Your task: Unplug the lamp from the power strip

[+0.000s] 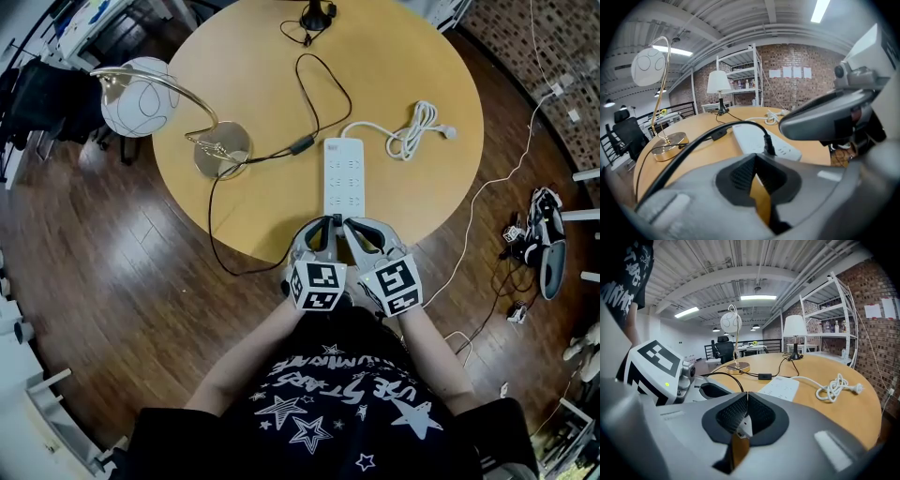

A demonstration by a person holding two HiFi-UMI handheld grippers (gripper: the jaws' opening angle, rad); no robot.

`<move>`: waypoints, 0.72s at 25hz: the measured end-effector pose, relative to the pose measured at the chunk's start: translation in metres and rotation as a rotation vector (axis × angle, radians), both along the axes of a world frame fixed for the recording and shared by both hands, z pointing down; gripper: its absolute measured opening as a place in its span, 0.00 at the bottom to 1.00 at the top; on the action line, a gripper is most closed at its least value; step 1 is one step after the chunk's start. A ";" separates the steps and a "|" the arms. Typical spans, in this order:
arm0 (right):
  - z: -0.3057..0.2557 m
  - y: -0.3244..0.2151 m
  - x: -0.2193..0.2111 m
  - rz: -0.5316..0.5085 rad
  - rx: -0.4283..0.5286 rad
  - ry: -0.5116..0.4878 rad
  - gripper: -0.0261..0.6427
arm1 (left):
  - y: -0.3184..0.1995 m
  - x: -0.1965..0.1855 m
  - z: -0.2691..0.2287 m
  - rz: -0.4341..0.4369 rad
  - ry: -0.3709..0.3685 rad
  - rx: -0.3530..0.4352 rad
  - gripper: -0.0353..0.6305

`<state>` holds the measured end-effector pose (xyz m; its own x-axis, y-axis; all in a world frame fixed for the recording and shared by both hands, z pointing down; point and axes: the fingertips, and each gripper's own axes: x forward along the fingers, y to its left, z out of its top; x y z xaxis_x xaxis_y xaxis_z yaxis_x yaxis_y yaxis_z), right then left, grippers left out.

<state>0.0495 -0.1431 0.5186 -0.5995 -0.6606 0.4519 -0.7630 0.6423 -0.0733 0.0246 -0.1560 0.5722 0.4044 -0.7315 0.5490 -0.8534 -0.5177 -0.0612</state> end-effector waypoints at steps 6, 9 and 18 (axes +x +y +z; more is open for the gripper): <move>0.007 0.003 -0.014 -0.049 -0.055 -0.019 0.16 | 0.001 0.002 0.000 0.047 -0.028 0.015 0.06; 0.015 0.001 -0.015 -0.048 -0.062 -0.016 0.17 | 0.001 0.002 0.000 0.058 -0.026 0.014 0.06; 0.022 -0.018 -0.022 -0.038 -0.042 -0.005 0.19 | 0.002 0.002 0.000 0.067 0.000 0.013 0.06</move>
<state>0.0270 -0.1608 0.5410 -0.6261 -0.6182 0.4752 -0.7378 0.6669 -0.1045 0.0265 -0.1543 0.5719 0.4530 -0.7095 0.5398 -0.8166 -0.5732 -0.0681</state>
